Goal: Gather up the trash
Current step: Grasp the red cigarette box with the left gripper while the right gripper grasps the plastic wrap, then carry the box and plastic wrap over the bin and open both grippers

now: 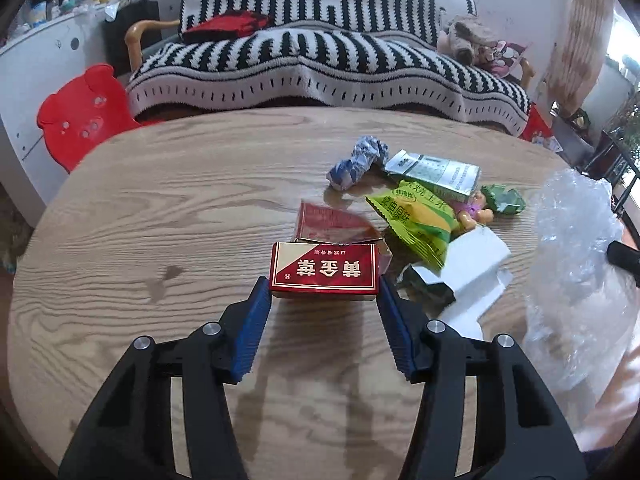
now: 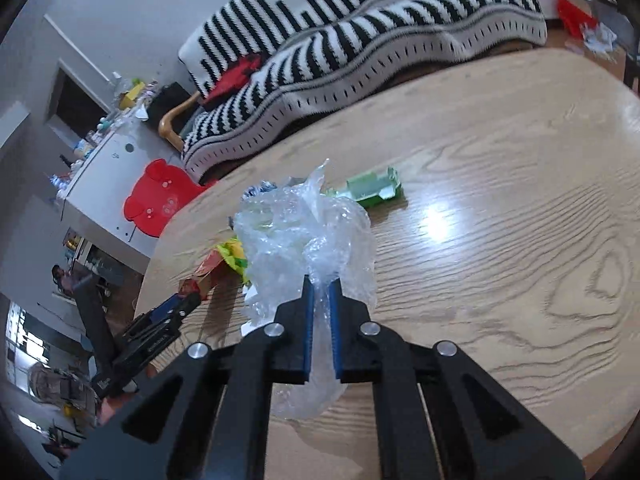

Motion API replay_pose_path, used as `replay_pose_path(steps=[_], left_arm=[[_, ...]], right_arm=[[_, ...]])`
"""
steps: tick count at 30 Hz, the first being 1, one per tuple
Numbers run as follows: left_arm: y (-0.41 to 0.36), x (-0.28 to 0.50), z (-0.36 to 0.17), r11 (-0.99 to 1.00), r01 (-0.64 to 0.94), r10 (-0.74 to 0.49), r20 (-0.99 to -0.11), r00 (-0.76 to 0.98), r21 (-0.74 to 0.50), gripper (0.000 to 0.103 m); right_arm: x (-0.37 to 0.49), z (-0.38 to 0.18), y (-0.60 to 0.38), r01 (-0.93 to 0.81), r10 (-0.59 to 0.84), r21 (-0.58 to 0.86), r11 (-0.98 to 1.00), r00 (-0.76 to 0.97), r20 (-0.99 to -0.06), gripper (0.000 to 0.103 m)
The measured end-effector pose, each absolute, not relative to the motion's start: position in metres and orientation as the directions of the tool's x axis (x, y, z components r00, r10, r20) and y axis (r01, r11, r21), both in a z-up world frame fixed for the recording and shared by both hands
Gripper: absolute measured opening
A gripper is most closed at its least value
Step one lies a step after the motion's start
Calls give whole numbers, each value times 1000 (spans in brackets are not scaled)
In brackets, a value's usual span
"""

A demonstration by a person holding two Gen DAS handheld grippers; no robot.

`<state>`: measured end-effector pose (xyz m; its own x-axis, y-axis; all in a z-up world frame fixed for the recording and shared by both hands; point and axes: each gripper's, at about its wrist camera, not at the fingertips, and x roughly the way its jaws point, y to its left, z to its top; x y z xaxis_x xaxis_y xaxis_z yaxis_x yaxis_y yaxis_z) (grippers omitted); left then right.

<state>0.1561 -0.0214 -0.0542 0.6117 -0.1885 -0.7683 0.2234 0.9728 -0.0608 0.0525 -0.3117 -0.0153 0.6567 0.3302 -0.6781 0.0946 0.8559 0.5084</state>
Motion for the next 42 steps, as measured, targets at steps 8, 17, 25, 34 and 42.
replay_pose_path(steps=[8,17,25,34,42], left_arm=[[-21,97,-29,956,292,-170,-754,634,30,53],[-15,10,-8,951,309,-184,-757,627,25,53],[-6,-75,-16,938,346,-232,-768,598,-14,53],[-14,-123,-39,901,433,-272,-800,535,-16,53],[-39,-148,-81,837,547,-274,-874,401,-11,53]], right_arm=[[14,1,-302,25,359,493,870,652,-667,8],[-40,7,-268,-56,397,473,880,633,-665,8],[-96,-3,-241,-124,409,424,897,597,-690,8],[-151,-46,-220,-161,343,304,939,509,-789,8],[-164,-98,-209,-140,249,212,967,370,-895,8]])
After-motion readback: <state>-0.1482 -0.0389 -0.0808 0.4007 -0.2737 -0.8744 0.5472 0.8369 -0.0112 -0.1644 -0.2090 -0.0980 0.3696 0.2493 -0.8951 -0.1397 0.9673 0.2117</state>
